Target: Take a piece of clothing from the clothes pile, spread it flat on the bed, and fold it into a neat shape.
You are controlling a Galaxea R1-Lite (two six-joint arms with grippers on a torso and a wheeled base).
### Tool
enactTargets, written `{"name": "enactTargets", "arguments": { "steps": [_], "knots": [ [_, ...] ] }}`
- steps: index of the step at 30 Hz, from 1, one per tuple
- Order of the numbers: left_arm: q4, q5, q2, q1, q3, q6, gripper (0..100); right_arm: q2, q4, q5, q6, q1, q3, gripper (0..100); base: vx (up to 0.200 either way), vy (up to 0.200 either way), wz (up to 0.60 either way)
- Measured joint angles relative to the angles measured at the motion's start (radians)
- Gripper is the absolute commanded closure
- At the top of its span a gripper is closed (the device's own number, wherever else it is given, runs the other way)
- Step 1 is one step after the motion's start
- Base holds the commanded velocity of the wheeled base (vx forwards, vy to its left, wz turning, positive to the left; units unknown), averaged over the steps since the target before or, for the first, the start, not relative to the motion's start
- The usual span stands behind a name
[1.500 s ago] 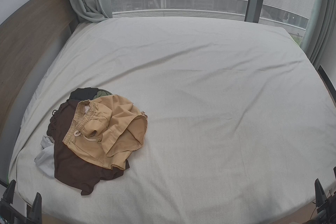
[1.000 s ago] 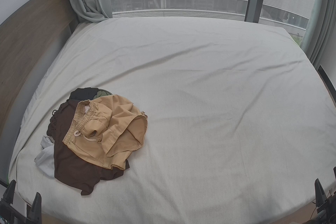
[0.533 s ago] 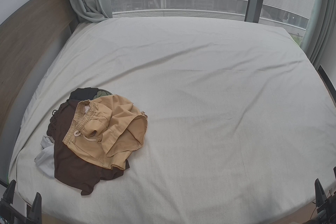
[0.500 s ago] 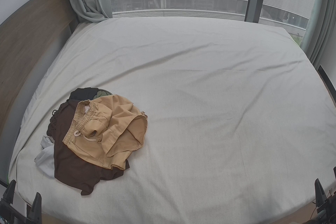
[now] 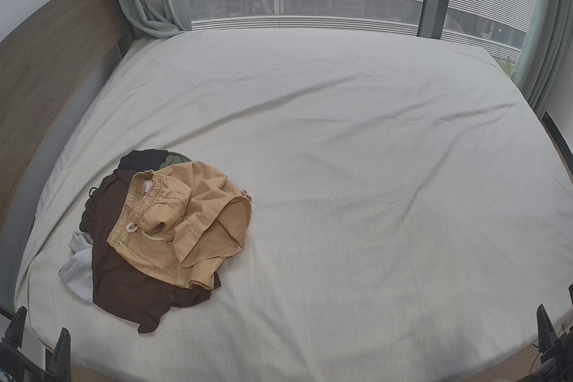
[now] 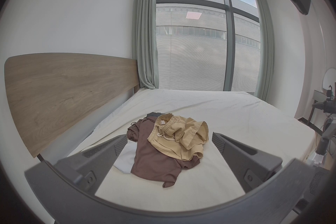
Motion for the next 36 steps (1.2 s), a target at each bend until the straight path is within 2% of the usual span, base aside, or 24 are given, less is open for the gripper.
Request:
{"name": "enactTargets", "arguments": {
  "steps": [12,16,24,30,36],
  "knots": [
    [-0.045,0.004,0.000,0.002,-0.003,-0.007,0,0.000,0.000,0.000,-0.001,0.000,0.000,0,0.000,0.000,0.00],
    [-0.080,0.010,0.019,-0.004,-0.076,-0.012,0,0.000,0.000,0.000,-0.001,0.000,0.000,0,0.000,0.000,0.00],
    [-0.121,0.003,0.171,-0.077,-0.168,-0.044,0,0.000,0.000,-0.001,0.002,0.000,0.000,0,0.000,0.000,0.00],
    [-0.135,-0.030,0.299,-0.143,-0.225,-0.156,0,0.000,0.000,-0.001,0.001,0.001,0.000,0,0.000,0.000,0.00],
    [-0.144,-0.086,0.437,-0.169,-0.263,-0.191,0,0.000,0.000,-0.001,0.001,0.001,0.000,0,0.000,0.000,0.00]
  ]
}}
